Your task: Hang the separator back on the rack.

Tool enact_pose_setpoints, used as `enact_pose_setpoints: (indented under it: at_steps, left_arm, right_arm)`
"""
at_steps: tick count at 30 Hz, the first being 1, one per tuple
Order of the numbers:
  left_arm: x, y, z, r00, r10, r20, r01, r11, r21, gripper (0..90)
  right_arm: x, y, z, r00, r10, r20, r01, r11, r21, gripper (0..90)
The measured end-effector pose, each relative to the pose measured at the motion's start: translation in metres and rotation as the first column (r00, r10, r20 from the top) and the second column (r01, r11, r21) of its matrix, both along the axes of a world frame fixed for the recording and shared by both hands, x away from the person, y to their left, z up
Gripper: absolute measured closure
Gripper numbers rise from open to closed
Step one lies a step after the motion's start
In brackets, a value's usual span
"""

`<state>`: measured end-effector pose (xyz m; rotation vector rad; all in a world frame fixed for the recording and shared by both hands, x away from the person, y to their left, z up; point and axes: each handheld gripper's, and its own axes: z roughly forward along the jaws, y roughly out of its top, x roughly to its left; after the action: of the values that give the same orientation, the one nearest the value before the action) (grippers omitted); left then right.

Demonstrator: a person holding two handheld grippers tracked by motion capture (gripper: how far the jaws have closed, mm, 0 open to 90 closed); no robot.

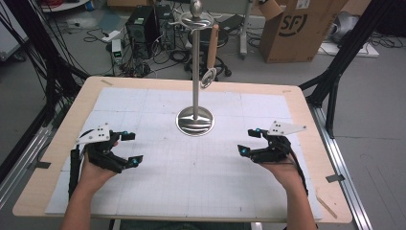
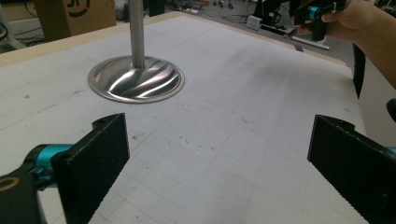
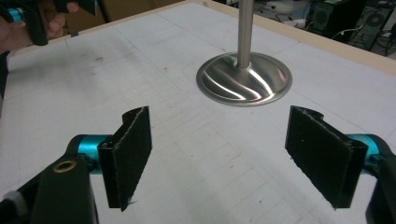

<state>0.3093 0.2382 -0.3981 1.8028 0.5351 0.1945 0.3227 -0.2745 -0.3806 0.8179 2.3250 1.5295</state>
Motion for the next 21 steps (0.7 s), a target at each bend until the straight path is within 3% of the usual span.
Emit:
enact_pose_setpoints:
  at_steps: [21]
  left_arm:
    - [0.0001,0.0002,-0.0008,1.0,-0.003,0.001,0.003,1.0,0.008,6.0]
  right_arm:
    - [-0.0004,0.0031,-0.0035,0.9999,0.011,-0.001,-0.011,0.9999,-0.011,19.7]
